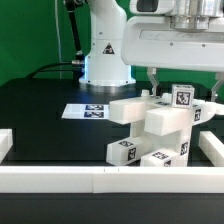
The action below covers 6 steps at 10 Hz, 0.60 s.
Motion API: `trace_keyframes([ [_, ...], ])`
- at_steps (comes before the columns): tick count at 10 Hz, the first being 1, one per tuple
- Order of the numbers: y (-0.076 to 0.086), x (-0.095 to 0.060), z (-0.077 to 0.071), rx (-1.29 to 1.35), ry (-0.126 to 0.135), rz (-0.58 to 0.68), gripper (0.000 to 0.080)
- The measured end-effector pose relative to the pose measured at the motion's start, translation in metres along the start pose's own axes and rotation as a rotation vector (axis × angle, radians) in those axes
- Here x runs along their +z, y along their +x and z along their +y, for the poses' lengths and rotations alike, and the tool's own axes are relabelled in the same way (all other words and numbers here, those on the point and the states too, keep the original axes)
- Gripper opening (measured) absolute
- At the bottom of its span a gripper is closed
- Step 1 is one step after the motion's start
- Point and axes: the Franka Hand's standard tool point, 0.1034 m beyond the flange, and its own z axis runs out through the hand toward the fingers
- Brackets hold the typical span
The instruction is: Assemble chair
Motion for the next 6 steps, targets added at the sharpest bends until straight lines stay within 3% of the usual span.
trace_keyframes([
  [2,0.0016,0.0000,0.0029,-0.139,-0.003,0.001,0.0649],
  [4,0.0015,0.0002,0.0033,-0.164,-0.003,0.000,0.0388],
  [5,0.0014,0.0002,0.0033,-0.164,-0.003,0.000,0.0388],
  [6,0.0014,0.0003,0.0033,-0.157,-0.003,0.000,0.0281],
])
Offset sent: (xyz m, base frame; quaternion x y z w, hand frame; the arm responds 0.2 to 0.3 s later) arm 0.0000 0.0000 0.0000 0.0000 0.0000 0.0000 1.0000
